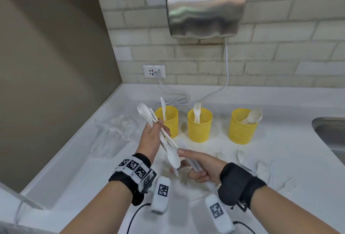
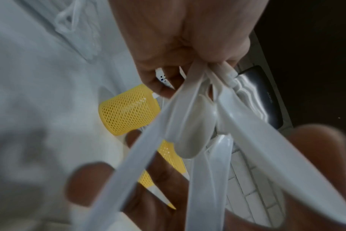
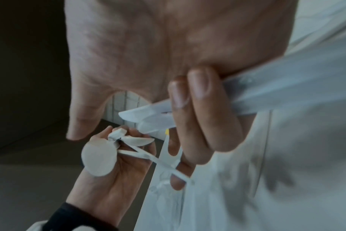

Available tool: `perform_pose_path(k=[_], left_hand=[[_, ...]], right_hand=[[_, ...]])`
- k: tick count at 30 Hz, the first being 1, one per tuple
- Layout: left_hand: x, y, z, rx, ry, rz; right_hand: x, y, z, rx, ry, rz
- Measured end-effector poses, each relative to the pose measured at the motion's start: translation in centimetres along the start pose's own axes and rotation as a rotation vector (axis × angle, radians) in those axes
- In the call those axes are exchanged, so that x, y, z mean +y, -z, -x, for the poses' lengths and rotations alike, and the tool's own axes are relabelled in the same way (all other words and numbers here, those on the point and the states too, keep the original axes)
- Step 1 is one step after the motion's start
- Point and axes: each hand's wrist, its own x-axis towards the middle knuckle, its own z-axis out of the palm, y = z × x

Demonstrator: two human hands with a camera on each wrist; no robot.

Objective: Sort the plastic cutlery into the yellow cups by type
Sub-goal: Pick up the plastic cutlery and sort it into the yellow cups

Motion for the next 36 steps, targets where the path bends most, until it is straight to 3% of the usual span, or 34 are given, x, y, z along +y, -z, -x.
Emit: perform_pose_path(k=[3, 7, 17, 21, 24, 29, 36], left_hand=[[0.5, -0.2, 0.6, -0.035, 0.054, 0.173], [0.4, -0.8, 0.8, -0.036, 0.075, 0.211], [0.3, -2.2, 1.0, -0.047, 0.100, 0.183], [0.0, -1.0, 0.3, -0.012, 0.092, 0.219], [-0.1, -0.1, 0.2, -0.052, 0.112, 0.202], [-0.5, 0.5, 0.2, -0.123, 0.131, 0.147], [-1.4, 1.2, -1.3, -0.115, 0.123, 0.098]], right_hand=[[-0.2, -0.7, -0.2, 0.129, 0.037, 0.182], [-0.2, -1.0, -1.1, 0.312, 0.077, 0.201], [-1.1, -0.5, -0.5, 0.268, 0.143, 0.181], [-1.9, 1.5, -0.5, 0.508, 0.106, 0.137], [-3.5, 3.2, -0.1, 0.623, 0.205, 0.168], [-7.1, 5.0, -0.2, 0.806, 0.446, 0.657], [-11.0, 4.8, -4.9, 0.803, 0.619, 0.532]])
